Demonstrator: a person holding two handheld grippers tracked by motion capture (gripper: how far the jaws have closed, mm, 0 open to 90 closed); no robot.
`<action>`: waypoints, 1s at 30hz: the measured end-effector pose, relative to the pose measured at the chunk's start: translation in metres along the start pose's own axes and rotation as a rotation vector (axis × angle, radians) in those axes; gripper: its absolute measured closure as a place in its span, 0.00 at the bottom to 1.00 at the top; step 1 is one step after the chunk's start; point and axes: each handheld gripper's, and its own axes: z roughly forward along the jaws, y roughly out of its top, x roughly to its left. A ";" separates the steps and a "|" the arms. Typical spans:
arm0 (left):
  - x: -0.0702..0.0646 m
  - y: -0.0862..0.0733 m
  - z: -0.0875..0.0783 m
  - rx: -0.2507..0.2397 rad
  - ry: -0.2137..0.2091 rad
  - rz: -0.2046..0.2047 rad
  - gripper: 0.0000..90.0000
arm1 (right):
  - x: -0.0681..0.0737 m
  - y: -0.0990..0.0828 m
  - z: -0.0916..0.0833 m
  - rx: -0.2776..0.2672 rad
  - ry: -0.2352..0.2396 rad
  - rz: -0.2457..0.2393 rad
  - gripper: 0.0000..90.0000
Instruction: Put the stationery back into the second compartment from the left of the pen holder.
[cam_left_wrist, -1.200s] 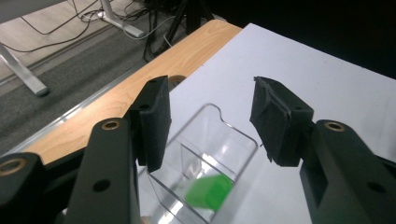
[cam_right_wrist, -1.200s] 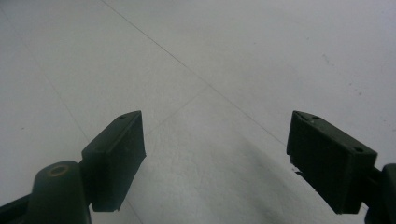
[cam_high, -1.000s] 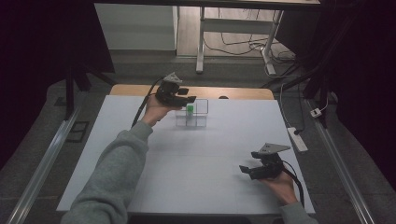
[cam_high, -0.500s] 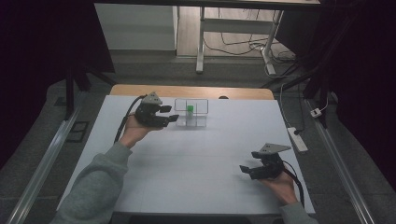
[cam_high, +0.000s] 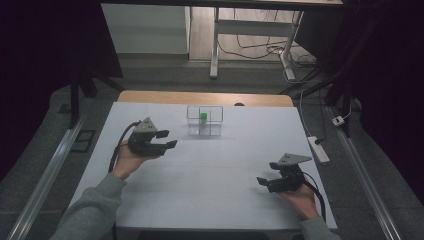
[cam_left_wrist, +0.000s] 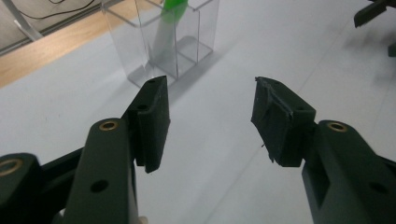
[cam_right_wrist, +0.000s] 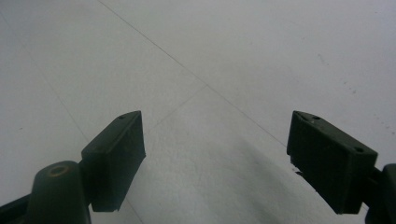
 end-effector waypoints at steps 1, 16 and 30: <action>-0.002 -0.005 -0.003 -0.002 0.001 -0.006 0.51 | 0.000 0.000 0.000 -0.002 0.000 -0.001 0.21; -0.017 -0.057 -0.022 0.033 0.001 -0.072 0.49 | -0.002 0.001 -0.005 -0.031 -0.012 0.007 0.21; -0.025 -0.084 -0.033 0.036 -0.014 -0.108 0.49 | -0.001 0.000 -0.003 -0.018 -0.011 0.002 0.21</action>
